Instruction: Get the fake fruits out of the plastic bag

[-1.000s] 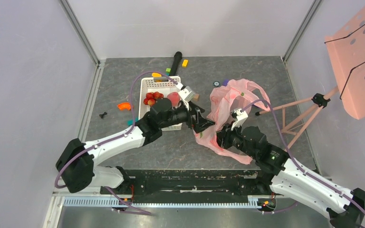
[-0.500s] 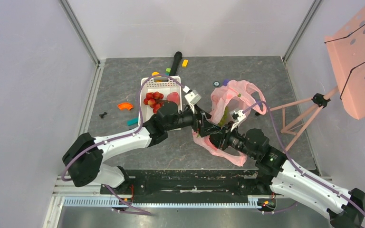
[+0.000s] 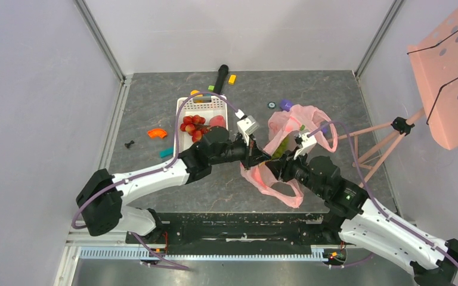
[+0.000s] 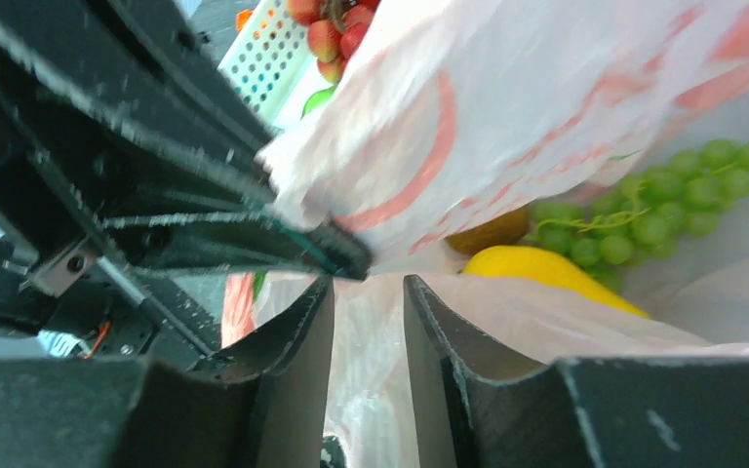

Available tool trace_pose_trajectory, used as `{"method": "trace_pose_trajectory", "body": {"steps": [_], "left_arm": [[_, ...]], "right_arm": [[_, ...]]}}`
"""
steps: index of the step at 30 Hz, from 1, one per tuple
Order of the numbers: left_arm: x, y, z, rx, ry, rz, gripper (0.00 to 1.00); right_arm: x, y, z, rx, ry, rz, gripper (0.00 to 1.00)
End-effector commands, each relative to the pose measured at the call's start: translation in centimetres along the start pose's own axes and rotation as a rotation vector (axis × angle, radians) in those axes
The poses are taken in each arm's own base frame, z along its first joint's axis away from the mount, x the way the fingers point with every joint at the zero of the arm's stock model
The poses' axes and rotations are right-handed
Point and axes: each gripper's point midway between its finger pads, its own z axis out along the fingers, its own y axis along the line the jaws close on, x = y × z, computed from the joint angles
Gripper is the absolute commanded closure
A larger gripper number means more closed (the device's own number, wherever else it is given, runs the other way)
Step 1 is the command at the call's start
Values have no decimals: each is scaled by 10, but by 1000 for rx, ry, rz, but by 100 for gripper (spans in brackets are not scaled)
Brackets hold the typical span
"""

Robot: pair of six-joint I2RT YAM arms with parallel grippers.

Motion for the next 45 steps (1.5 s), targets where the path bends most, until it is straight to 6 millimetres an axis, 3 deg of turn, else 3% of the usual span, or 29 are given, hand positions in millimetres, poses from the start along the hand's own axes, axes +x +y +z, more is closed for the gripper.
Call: {"method": "trace_pose_trajectory", "body": {"steps": [1, 6, 13, 21, 27, 30, 34, 37, 41, 45], "left_arm": [[-1, -6, -16, -20, -23, 86, 98], [21, -1, -24, -61, -20, 58, 98], [48, 6, -28, -116, -19, 10, 98], [62, 31, -37, -246, -56, -35, 98], [69, 43, -41, -301, -67, -52, 98], [74, 45, -40, -305, -61, -61, 98], [78, 46, -38, -301, -53, -68, 98], [77, 45, -36, -298, -56, -72, 98], [74, 45, -35, -300, -63, -76, 98], [75, 45, -34, -298, -56, -78, 98]], "right_arm": [[-27, -14, 0, 121, -31, -97, 64], [-15, -34, 19, 239, 34, -139, 66], [30, -69, 30, 372, 143, -168, 70], [109, -117, -17, 568, 314, -29, 72], [146, -113, -35, 531, 423, 61, 73], [131, -100, -35, 481, 399, 82, 75], [60, -52, -23, 254, 182, 78, 76], [19, -19, -19, 93, 52, 66, 73], [6, -8, -8, 64, 54, 5, 73], [5, -30, 10, 193, 48, -47, 75]]}}
